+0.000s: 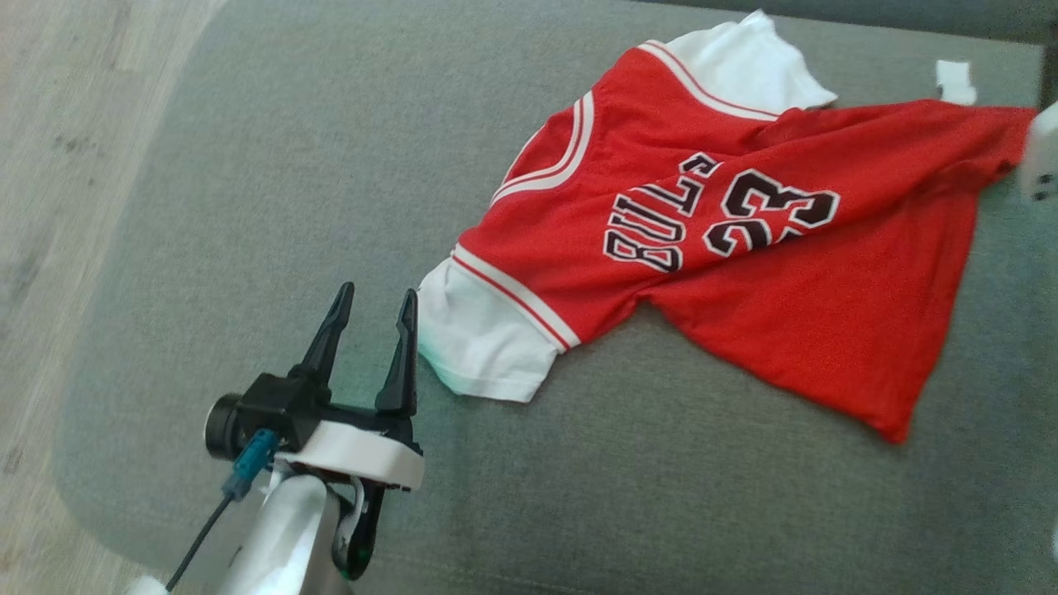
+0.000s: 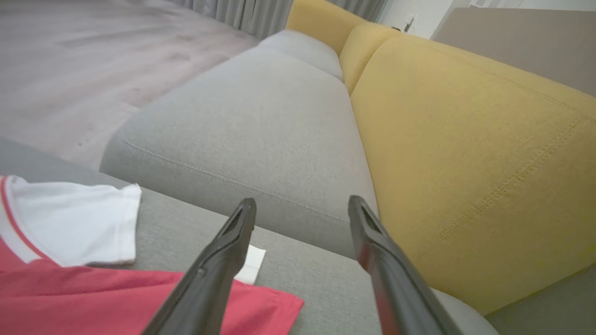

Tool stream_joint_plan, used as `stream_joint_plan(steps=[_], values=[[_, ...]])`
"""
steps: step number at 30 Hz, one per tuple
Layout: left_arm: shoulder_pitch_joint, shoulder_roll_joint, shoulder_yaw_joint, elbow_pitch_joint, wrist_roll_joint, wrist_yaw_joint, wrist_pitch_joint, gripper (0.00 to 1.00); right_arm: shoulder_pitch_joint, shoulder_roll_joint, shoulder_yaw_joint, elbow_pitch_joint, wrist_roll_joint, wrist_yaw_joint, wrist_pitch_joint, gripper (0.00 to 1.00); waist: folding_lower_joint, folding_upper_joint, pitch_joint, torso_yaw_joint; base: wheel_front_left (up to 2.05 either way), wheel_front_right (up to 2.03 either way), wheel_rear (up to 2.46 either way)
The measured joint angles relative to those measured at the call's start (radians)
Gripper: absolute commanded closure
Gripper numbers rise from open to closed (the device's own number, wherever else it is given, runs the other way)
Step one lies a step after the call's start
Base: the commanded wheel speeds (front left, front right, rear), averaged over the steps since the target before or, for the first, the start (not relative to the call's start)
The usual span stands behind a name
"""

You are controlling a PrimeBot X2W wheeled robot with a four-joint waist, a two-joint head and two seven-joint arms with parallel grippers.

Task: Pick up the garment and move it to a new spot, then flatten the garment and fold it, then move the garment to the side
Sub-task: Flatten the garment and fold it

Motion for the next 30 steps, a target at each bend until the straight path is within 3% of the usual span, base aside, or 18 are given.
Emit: stream_joint_plan(steps=[7, 10, 11, 14, 21, 25, 30], values=[[0.005, 0.001, 0.014, 0.000, 0.010, 0.004, 0.000, 0.00, 0.082, 0.137, -0.019, -0.018, 0.078, 0.000, -0.158, 0.00, 0.0000, 0.0000, -0.047, -0.049, 0.00, 0.00, 0.00], [0.015, 0.002, 0.028, 0.000, 0.016, 0.004, 0.000, 0.00, 0.155, 0.212, -0.008, -0.078, 0.147, 0.000, -0.189, 0.00, 0.0000, 0.0000, -0.072, -0.081, 0.00, 0.00, 0.00], [0.024, 0.004, 0.038, -0.001, 0.019, 0.004, 0.000, 0.00, 0.225, 0.239, 0.041, -0.135, 0.192, 0.000, -0.197, 0.00, -0.0001, 0.0000, -0.087, -0.105, 0.00, 0.00, 0.00], [0.036, 0.005, 0.039, 0.000, 0.019, 0.004, 0.000, 0.00, 0.314, 0.257, 0.083, -0.198, 0.250, 0.000, -0.199, 0.00, -0.0001, 0.0000, -0.099, -0.130, 0.00, 0.00, 0.00], [0.044, 0.027, 0.039, 0.008, 0.029, -0.003, 0.000, 0.00, 0.654, 0.265, 0.202, -0.463, 0.533, 0.000, -0.200, 0.00, -0.0002, 0.0000, -0.115, -0.216, 0.00, 0.00, 0.00], [-0.009, 0.076, 0.038, 0.044, 0.029, -0.020, 0.027, 0.00, 0.709, 0.267, 0.240, -0.544, 0.568, 0.000, -0.200, 0.00, -0.0001, 0.0000, -0.093, -0.264, 0.00, 0.00, 0.00], [-0.187, 0.161, 0.015, 0.129, 0.004, -0.037, 0.179, 0.00, 0.708, 0.270, 0.264, -0.598, 0.583, 0.000, -0.197, 0.00, 0.0002, 0.0000, -0.043, -0.315, 0.00, 0.00, 0.00]])
